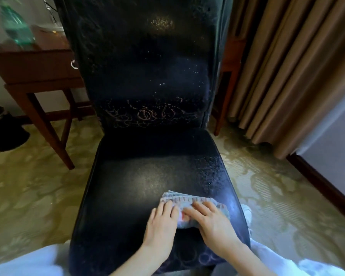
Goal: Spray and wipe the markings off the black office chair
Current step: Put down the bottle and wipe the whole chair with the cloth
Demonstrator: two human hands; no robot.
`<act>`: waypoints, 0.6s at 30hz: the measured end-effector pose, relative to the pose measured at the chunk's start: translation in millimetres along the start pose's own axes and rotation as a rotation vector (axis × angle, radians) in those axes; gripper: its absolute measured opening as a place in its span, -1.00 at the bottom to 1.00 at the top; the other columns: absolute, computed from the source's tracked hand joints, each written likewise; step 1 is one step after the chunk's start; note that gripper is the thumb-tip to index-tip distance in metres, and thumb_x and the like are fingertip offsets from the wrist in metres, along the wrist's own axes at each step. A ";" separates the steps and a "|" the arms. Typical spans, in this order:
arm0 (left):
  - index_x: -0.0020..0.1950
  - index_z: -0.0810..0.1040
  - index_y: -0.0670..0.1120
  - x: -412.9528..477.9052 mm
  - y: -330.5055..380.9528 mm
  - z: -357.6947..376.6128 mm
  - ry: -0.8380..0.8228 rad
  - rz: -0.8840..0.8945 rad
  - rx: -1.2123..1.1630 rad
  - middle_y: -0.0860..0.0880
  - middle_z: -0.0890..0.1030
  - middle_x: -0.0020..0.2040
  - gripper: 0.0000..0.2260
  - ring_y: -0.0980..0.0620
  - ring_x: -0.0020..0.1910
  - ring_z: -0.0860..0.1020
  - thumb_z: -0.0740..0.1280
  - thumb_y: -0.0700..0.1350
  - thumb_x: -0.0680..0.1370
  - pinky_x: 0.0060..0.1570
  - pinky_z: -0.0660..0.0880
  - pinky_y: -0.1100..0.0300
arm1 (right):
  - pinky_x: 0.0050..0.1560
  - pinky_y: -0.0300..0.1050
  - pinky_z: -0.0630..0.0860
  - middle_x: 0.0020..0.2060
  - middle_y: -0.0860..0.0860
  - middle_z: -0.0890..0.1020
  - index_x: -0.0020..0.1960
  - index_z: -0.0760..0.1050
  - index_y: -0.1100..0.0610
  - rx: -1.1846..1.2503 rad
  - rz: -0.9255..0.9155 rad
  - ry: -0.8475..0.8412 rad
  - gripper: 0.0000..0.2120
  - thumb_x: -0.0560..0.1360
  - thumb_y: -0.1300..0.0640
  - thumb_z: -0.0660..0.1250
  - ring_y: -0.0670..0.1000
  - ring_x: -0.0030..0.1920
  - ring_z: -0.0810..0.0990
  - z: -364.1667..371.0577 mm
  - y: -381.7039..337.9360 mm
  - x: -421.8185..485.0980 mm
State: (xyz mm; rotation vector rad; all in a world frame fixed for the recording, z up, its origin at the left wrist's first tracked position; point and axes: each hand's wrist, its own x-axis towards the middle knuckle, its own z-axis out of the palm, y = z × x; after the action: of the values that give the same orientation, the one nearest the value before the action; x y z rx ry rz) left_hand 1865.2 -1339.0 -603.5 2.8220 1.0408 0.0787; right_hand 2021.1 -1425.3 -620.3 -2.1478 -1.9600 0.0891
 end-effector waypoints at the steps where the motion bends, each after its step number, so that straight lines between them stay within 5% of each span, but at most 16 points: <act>1: 0.02 0.69 -0.10 0.8 2.2 -1.1 0.005 -0.002 0.004 -0.05 0.66 -0.03 -0.36 -0.07 -0.04 0.66 0.64 -0.23 -0.05 -0.14 0.61 0.09 | 0.00 -0.05 0.59 0.16 -0.06 0.59 0.30 0.41 -0.12 0.017 -0.015 -0.019 -0.44 0.33 0.20 0.15 0.08 0.03 0.58 -0.8 3.0 -1.2; 5: 0.17 0.62 -0.09 22.4 2.7 -3.4 -0.064 -0.009 0.012 -0.08 0.63 0.10 -0.30 -0.10 0.08 0.62 0.64 -0.24 0.03 0.03 0.58 0.06 | -0.04 0.00 0.58 0.12 -0.05 0.58 0.28 0.40 -0.06 0.090 -0.040 0.063 -0.41 0.30 0.31 0.30 0.10 -0.01 0.55 -3.9 21.7 11.0; 8: 0.52 0.20 -0.06 63.1 2.8 -6.7 -0.087 0.018 0.022 -0.06 0.26 0.48 -0.37 -0.07 0.48 0.22 0.34 -0.26 0.49 0.45 0.17 0.06 | -0.09 -0.02 0.59 0.05 -0.05 0.61 0.19 0.50 0.01 0.097 -0.030 0.164 -0.49 0.28 0.33 0.31 0.09 -0.05 0.57 -6.6 45.3 41.9; 10: 0.56 0.07 -0.03 105.0 -2.1 -6.5 -0.052 0.002 0.041 -0.02 0.16 0.52 -0.38 -0.03 0.52 0.09 0.23 -0.29 0.55 0.48 0.06 0.09 | -0.05 0.00 0.60 0.05 -0.02 0.63 0.17 0.55 0.05 0.064 -0.014 0.185 -0.56 0.34 0.25 0.17 0.11 -0.04 0.59 -5.0 68.1 74.1; 13: 0.55 0.11 -0.03 176.0 -14.8 -1.9 0.050 -0.008 0.024 -0.04 0.21 0.50 -0.39 -0.05 0.49 0.15 0.24 -0.28 0.55 0.42 0.14 0.10 | 0.15 0.13 0.54 0.15 0.08 0.62 0.22 0.55 0.08 0.067 0.028 0.154 -0.50 0.36 0.15 0.05 0.20 0.13 0.57 -1.8 110.7 136.1; 18: 0.51 0.22 -0.07 298.6 -29.4 4.3 0.099 -0.048 0.063 -0.10 0.29 0.46 -0.48 -0.12 0.41 0.29 0.20 -0.28 0.56 0.34 0.28 0.04 | 0.36 0.11 0.35 0.34 0.13 0.48 0.39 0.41 0.08 0.025 0.123 0.091 -0.44 0.41 0.32 0.27 0.21 0.34 0.41 0.7 181.6 243.1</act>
State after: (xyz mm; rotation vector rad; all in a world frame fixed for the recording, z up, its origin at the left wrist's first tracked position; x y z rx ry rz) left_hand 2073.8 -1123.4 -611.0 2.8735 1.1511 0.1859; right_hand 2222.8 -1198.9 -632.4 -2.2141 -1.7678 0.0361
